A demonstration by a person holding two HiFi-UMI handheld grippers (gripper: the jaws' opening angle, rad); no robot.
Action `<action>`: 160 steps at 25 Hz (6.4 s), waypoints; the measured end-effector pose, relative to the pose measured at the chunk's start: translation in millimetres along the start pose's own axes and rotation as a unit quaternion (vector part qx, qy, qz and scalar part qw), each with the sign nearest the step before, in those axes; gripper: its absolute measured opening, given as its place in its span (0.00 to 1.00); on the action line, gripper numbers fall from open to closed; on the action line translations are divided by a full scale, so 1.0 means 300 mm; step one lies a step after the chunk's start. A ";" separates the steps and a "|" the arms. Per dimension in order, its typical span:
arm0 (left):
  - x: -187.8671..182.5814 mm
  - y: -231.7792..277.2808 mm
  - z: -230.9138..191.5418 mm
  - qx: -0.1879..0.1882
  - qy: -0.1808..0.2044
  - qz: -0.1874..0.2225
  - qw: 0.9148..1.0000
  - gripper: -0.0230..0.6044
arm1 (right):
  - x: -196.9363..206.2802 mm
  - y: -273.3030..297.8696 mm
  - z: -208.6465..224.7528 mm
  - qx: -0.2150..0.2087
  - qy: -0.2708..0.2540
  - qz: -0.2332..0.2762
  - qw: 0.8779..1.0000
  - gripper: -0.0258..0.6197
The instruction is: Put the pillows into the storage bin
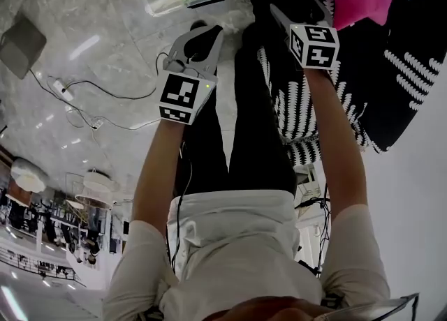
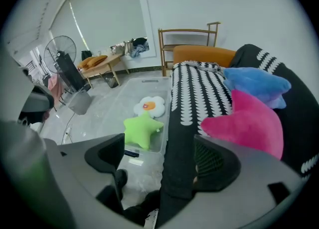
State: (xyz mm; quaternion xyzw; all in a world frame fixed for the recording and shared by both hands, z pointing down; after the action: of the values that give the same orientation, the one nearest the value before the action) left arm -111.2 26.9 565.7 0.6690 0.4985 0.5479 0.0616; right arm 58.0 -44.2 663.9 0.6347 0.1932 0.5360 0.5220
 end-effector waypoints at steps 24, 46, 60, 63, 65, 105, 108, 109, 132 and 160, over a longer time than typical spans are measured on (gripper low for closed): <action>-0.036 0.426 0.321 0.055 0.024 -0.031 0.998 0.07 | 0.400 -0.047 0.727 0.124 0.185 -0.039 0.974 0.73; 0.037 0.539 0.291 0.021 -0.036 -0.029 0.999 0.07 | 0.480 0.219 0.837 0.127 0.221 -0.122 0.959 0.80; 0.079 0.483 0.289 0.031 -0.028 -0.029 0.999 0.07 | 0.474 0.143 0.855 0.139 0.180 -0.075 0.971 0.40; 0.066 0.457 0.305 0.037 -0.016 -0.027 0.999 0.07 | 0.473 0.097 0.856 0.130 0.187 -0.066 0.971 0.38; 0.049 0.429 0.289 0.039 -0.009 -0.026 0.999 0.07 | 0.467 0.078 0.821 0.111 0.197 -0.064 0.972 0.38; 0.168 -0.137 -0.146 -0.025 -0.065 0.020 0.997 0.07 | 0.123 0.151 -0.234 -0.083 0.036 -0.102 0.991 0.38; 0.173 -0.165 -0.220 -0.036 -0.077 0.029 0.996 0.07 | 0.064 0.216 -0.282 -0.080 -0.003 -0.107 0.991 0.39; 0.174 -0.172 -0.248 -0.040 -0.082 0.032 0.995 0.07 | 0.044 0.243 -0.296 -0.077 -0.018 -0.109 0.991 0.39; 0.230 -0.346 -0.598 -0.093 -0.145 0.062 0.983 0.07 | -0.401 0.606 -0.479 0.018 -0.269 -0.075 0.960 0.55; 0.158 -0.110 -0.386 -0.032 -0.092 0.019 0.995 0.07 | -0.230 0.389 -0.230 -0.008 -0.162 -0.042 0.986 0.83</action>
State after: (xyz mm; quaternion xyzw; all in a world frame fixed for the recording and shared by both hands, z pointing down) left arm -227.7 24.4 622.2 0.7235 0.4605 0.5004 0.1186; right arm -63.8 -112.6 724.0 0.7002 0.1281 0.4054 0.5735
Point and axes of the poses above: the fingertips, and each gripper's own axes: y forward along the fingers, z to its right, x out of its underside, the point moved 1 cm from there along -y, backward along the fingers
